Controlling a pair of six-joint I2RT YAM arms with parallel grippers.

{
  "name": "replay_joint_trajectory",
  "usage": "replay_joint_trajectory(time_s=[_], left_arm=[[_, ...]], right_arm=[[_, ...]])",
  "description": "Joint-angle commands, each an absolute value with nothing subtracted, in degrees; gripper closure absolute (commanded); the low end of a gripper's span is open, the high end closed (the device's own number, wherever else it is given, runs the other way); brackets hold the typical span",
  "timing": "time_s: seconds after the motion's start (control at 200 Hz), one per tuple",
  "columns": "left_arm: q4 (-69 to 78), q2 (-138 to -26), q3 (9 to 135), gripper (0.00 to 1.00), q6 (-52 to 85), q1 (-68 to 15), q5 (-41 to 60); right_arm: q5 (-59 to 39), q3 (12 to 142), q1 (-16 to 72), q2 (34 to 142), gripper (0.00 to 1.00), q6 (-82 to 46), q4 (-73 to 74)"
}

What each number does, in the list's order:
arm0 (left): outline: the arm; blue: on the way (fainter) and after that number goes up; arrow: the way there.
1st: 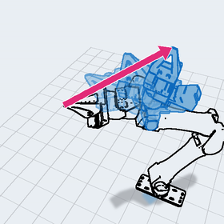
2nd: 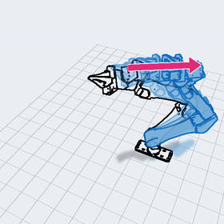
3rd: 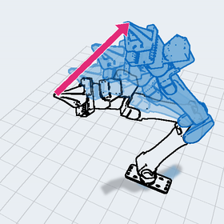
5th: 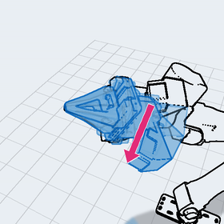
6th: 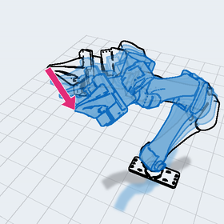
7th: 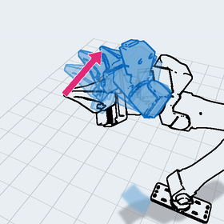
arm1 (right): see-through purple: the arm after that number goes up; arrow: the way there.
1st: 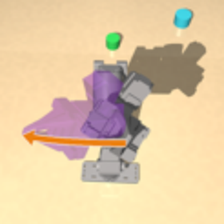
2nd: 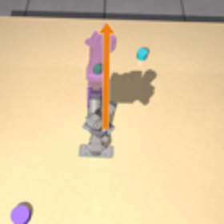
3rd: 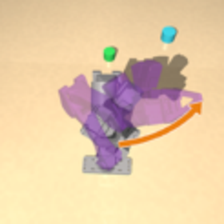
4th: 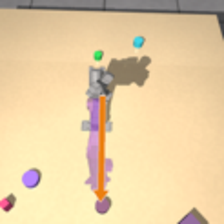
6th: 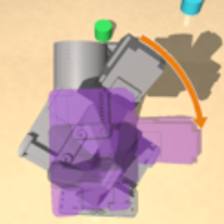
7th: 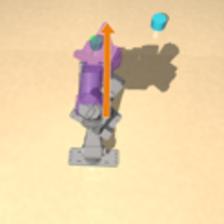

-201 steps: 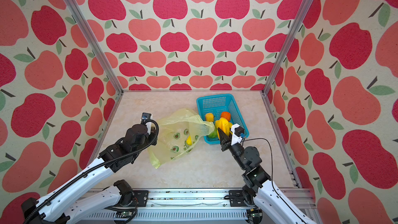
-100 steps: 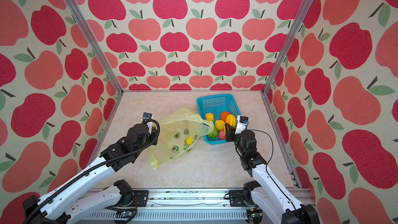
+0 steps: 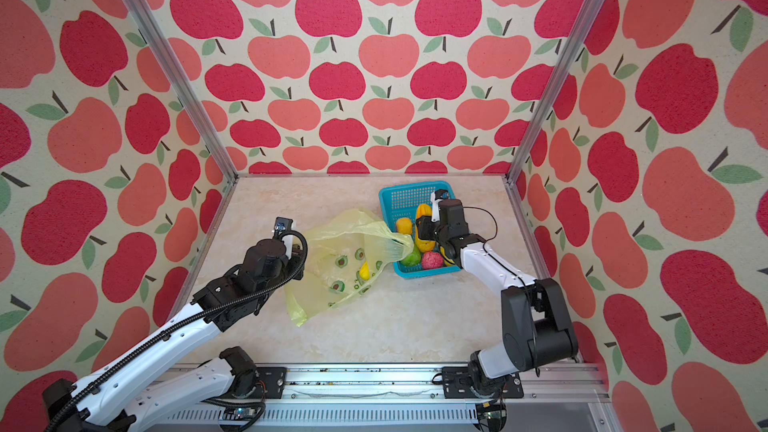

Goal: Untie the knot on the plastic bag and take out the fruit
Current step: 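Lift the yellow elongated fruit out of the bag and carry it over the basket, then lower the yellow elongated fruit into the teal basket and open the right gripper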

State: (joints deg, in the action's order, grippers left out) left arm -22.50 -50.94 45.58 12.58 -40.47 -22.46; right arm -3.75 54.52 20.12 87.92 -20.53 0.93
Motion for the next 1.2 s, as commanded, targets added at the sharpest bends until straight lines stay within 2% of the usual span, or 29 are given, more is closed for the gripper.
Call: replay_joint_trajectory(time_s=[0.0,0.405,0.58,0.78,0.88,0.935,1.036,1.191], left_arm=[[-22.96,-50.24,45.53,1.0,13.01,-40.09,-22.91],[-23.0,-50.28,45.52,1.0,12.92,-39.99,-23.22],[-22.94,-50.37,45.47,1.0,12.92,-40.0,-23.09],[-22.91,-50.43,45.53,1.0,12.92,-40.02,-23.01],[-22.93,-50.42,45.44,1.0,12.92,-39.99,-22.94],[-22.91,-50.45,45.44,1.0,12.92,-39.99,-22.94],[-22.85,-50.61,45.51,1.0,12.92,-39.93,-23.06],[-22.84,-50.69,45.47,1.0,12.92,-39.9,-22.98]], right_arm=[[-0.26,61.79,19.82,93.07,0.94,-16.58,-5.68],[4.8,83.57,19.6,113.19,0.93,-12.45,-15.89],[4.33,88.27,19.33,118.81,0.87,-12.87,-17.72],[3.55,90.35,19.25,121.54,0.72,-13.85,-19.34],[3.35,89.45,19.26,120.73,0.52,-14.2,-18.8],[3.17,88.21,19.34,119.6,0.45,-14.24,-17.81],[3.16,86.08,19.33,117.11,0.37,-14.3,-16.66],[3.72,81.19,19.42,111.1,0.32,-14.16,-14.7]])
